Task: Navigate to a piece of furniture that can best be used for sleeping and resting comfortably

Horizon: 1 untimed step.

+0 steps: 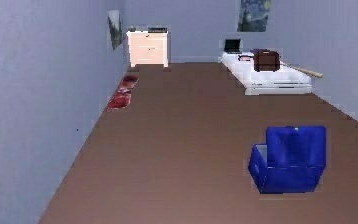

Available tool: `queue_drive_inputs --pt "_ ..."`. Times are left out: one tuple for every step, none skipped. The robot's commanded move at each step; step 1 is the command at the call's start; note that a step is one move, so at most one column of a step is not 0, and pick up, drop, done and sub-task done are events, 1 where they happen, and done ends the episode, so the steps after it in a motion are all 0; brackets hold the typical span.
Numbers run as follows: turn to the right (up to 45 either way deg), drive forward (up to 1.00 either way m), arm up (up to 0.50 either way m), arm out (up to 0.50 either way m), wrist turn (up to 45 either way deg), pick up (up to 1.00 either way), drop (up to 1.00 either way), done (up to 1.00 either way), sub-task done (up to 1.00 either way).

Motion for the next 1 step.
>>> queue_drive_inputs --pt "0.0 1.0 0.0 0.0 0.0 0.0 0.0 0.0 0.0"
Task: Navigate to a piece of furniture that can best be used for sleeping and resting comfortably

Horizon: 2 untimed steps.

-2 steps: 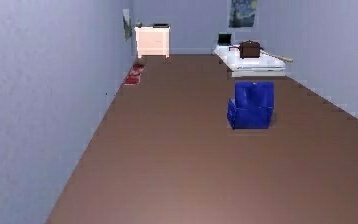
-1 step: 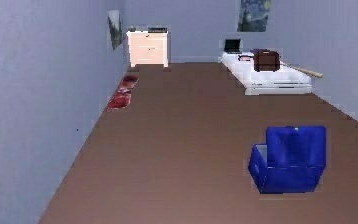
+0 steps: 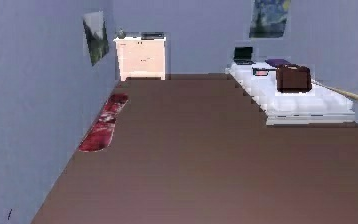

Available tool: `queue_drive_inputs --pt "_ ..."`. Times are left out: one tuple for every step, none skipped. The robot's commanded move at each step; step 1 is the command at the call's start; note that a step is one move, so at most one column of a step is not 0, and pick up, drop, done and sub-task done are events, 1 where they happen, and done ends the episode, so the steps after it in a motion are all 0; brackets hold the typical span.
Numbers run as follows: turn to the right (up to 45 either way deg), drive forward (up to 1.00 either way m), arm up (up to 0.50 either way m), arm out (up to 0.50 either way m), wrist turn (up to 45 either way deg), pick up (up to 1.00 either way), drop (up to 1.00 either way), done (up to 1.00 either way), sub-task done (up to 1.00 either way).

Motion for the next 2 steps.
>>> queue_drive_inputs --pt "0.0 0.7 0.0 0.0 0.0 0.0 0.0 0.0 0.0" --pt "24.0 0.0 0.0 0.0 0.0 0.0 0.0 0.0 0.0"
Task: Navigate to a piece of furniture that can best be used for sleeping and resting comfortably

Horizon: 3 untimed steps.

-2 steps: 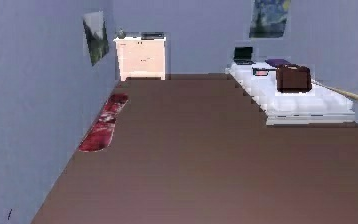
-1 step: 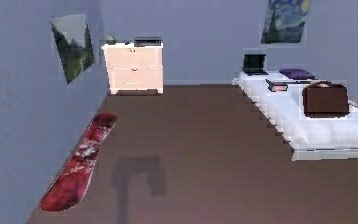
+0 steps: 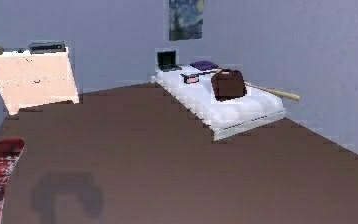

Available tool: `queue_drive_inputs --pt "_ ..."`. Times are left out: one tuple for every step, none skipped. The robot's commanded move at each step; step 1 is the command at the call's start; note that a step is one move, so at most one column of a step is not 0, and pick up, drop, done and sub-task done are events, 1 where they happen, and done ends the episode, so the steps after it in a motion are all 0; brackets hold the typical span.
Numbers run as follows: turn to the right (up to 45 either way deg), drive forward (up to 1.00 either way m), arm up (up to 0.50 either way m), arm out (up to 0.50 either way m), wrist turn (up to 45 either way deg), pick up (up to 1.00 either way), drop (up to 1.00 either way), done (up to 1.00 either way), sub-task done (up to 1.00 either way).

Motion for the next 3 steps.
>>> queue_drive_inputs --pt "0.0 1.0 0.0 0.0 0.0 0.0 0.0 0.0 0.0" --pt "6.0 0.0 0.0 0.0 0.0 0.0 0.0 0.0 0.0" --pt "0.0 0.3 0.0 0.0 0.0 0.0 0.0 0.0 0.0"
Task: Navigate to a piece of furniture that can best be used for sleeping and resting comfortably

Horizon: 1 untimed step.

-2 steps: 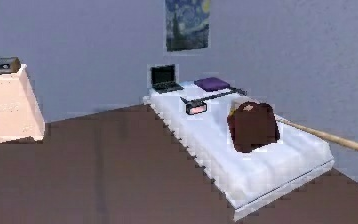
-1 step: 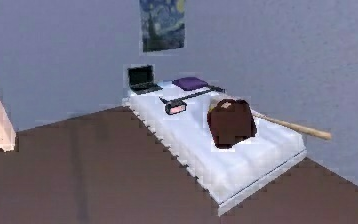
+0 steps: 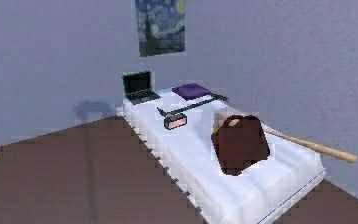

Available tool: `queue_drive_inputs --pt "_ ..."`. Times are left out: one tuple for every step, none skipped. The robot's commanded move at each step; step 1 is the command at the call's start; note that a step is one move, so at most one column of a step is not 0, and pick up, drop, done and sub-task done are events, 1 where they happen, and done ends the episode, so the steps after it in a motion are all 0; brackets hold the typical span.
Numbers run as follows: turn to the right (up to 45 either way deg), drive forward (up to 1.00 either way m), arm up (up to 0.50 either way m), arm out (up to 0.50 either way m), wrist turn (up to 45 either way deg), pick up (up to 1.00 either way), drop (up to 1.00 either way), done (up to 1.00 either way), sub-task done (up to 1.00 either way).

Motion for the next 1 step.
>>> queue_drive_inputs --pt "0.0 0.0 0.0 0.0 0.0 0.0 0.0 1.0 0.0"
